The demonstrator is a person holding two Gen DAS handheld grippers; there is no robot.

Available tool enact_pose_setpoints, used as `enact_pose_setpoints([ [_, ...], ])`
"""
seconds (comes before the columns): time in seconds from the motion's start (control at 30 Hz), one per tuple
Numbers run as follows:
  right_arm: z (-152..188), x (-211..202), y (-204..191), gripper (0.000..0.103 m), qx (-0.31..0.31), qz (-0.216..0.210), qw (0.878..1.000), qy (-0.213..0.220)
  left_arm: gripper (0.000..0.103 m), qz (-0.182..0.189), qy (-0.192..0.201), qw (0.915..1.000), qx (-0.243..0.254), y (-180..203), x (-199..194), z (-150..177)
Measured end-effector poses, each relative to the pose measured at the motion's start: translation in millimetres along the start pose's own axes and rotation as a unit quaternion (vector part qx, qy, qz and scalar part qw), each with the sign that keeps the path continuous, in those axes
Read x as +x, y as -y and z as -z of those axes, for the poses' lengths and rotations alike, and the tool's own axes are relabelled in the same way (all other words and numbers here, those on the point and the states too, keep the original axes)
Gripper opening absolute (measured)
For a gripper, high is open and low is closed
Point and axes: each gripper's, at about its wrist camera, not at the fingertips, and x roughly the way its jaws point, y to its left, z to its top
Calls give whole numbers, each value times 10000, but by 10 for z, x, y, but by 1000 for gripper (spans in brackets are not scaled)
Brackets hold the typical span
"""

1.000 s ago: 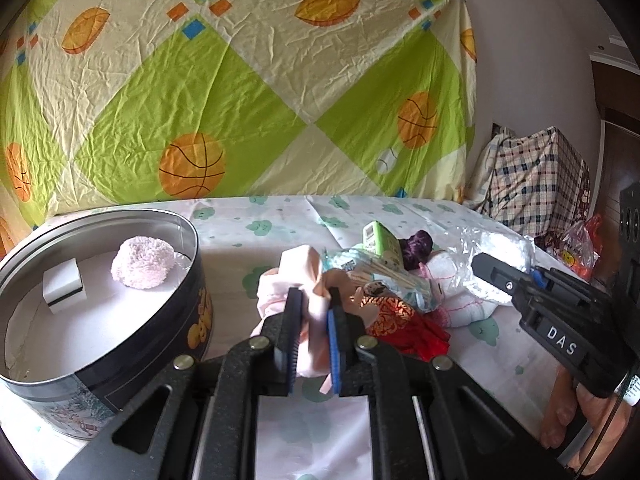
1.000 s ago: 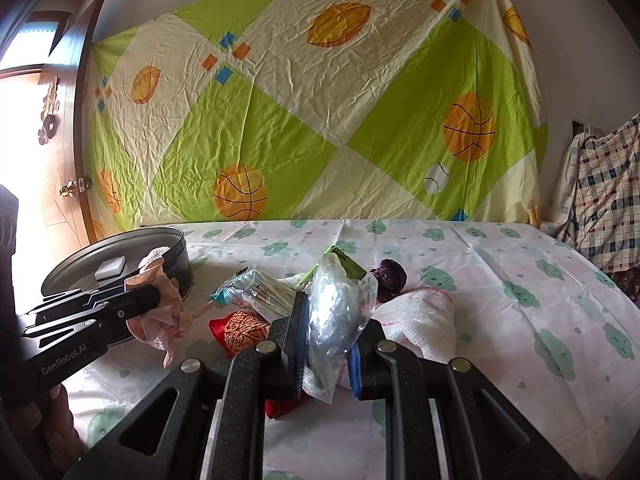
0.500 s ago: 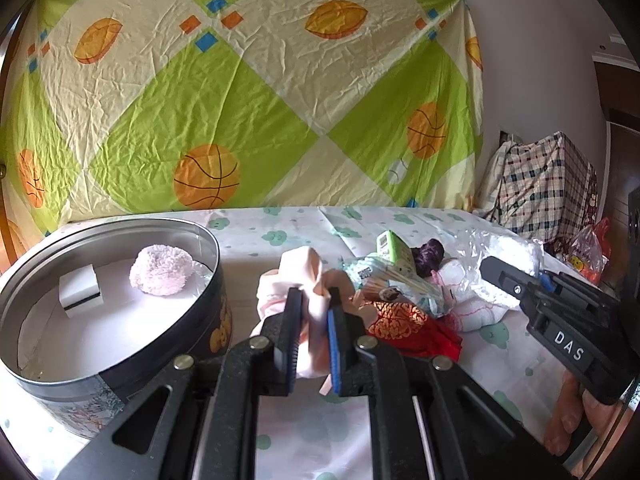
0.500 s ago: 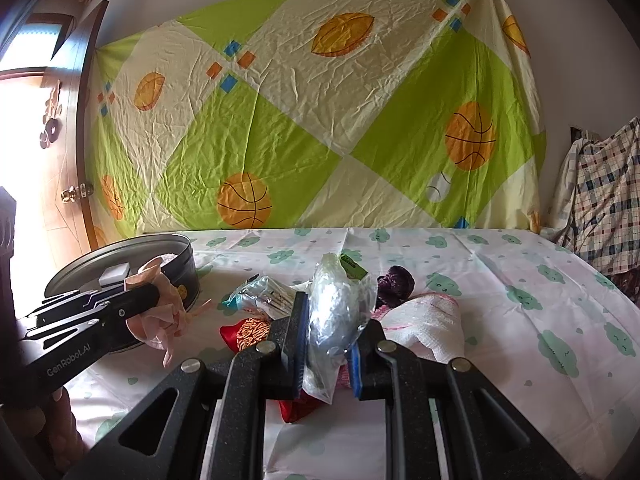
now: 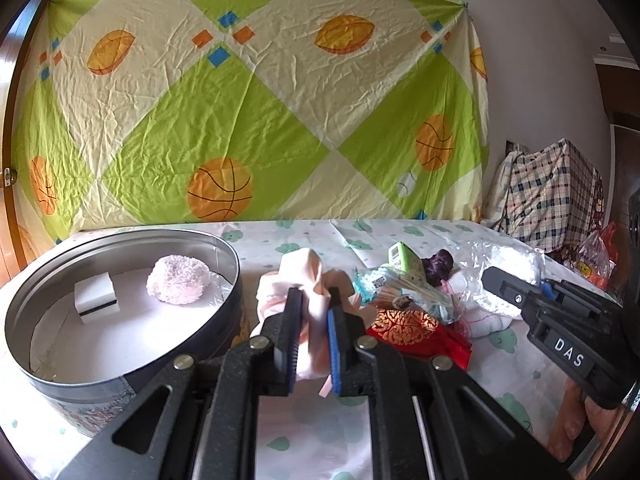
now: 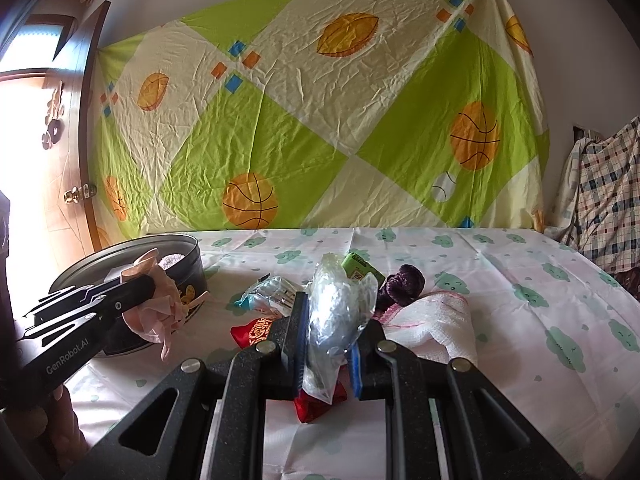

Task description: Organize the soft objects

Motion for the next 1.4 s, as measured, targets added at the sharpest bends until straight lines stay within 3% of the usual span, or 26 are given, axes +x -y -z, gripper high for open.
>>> enact_pose_setpoints([
  [1.4, 25, 19, -371, 19, -148, -227, 9996, 36, 10, -182, 347, 9990, -234, -319, -159, 55],
])
